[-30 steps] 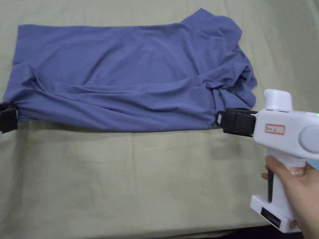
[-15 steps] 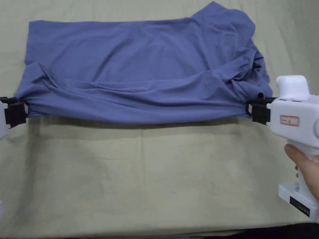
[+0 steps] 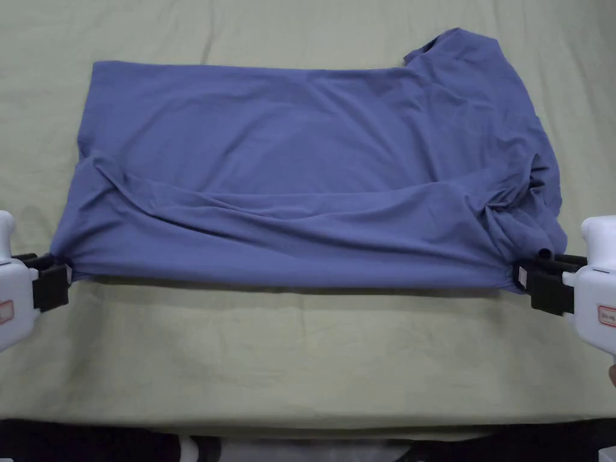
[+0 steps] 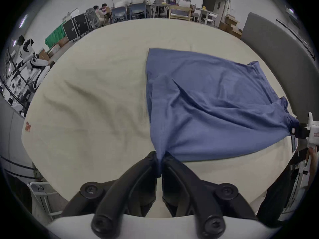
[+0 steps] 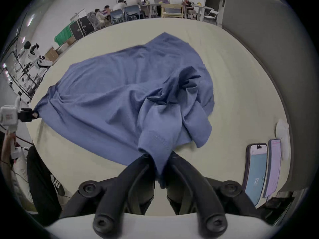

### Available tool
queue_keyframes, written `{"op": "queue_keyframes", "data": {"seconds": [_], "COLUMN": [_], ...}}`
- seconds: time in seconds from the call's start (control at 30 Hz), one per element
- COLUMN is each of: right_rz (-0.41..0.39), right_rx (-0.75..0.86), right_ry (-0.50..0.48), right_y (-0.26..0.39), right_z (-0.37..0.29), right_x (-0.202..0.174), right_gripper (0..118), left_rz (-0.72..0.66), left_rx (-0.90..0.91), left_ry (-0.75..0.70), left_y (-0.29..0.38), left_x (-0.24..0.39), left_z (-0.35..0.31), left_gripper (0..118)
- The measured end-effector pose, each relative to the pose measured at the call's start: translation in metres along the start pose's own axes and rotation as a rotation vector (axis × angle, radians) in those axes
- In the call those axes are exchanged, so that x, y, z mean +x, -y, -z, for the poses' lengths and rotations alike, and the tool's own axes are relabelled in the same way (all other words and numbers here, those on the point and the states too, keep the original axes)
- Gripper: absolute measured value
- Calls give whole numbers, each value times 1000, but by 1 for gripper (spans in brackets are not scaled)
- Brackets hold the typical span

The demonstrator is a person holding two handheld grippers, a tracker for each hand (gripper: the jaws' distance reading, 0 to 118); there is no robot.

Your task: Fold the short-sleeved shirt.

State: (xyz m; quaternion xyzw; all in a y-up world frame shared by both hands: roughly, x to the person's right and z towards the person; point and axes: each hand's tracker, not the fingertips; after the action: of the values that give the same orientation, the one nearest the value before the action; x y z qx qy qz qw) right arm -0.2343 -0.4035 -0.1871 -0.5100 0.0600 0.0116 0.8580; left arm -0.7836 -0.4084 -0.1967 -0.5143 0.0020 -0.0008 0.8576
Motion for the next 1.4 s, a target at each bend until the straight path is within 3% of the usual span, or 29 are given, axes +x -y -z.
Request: {"op": "queue_keyframes", "data": {"seconds": [0.17, 0.2, 0.23, 0.27, 0.3, 0.33, 0.47, 0.53, 0.57, 0.6, 0.67, 0.73, 0.83, 0.97, 1.07, 1.1, 1.17, 1.2, 1.4], "right_rz": [0, 15, 40, 67, 61, 70, 140, 118, 98, 65, 72, 12, -8, 19, -18, -27, -31, -35, -38], "right_rx": [-28, -27, -27, -41, -35, 20, 208, 311, 380, 412, 363, 344, 336, 338, 337, 332, 326, 321, 269], "right_ry": [-9, -17, -20, -16, -15, -21, -58, -41, -23, -43, -23, -71, -44, -94, -64, -66, -69, -74, -54], "right_y": [-4, -5, -7, -7, -6, -4, -7, -11, -12, -14, -23, -32, -41, -67, -89, -95, -107, -114, -130], "right_z": [4, 3, 3, 3, 0, -15, -83, -112, -127, -136, -133, -122, -108, -92, -79, -74, -64, -57, -21], "right_x": [-2, 1, 3, 4, 3, 0, -9, -18, -25, -28, -34, -36, -39, -31, -33, -32, -32, -31, -31], "right_gripper": [12, 20, 47, 89, 114, 114, 113, 106, 78, 1, 2, 2, 2, 2, 2, 2, 2, 2, 2], "left_rz": [11, 9, -8, -58, -83, -73, -21, 20, 26, 35, 81, 117, 99, 35, 5, 4, -5, 9, 8], "left_rx": [-35, -34, -33, -40, -35, -9, 191, 312, 401, 471, 521, 449, 437, 350, 266, 195, 77, 46, -122], "left_ry": [-24, -23, -6, 17, 13, 6, -44, -77, -78, -80, -146, -62, -62, 44, 73, 78, 84, 76, -9], "left_y": [8, 9, 9, 8, 9, 10, 2, -3, -4, -7, -19, -40, -71, -135, -196, -216, -251, -263, -278], "left_x": [2, 0, -1, -3, -4, -4, 16, 31, 39, 46, 56, 56, 48, 33, 24, 21, 20, 18, 4], "left_z": [2, 1, 0, -3, -9, -18, -94, -130, -150, -162, -176, -171, -141, -83, -18, 9, 65, 94, 204], "left_gripper": [4, 4, 6, 22, 67, 87, 87, 84, 59, 0, 0, 0, 0, 0, 0, 17, 94, 100, 100]}}
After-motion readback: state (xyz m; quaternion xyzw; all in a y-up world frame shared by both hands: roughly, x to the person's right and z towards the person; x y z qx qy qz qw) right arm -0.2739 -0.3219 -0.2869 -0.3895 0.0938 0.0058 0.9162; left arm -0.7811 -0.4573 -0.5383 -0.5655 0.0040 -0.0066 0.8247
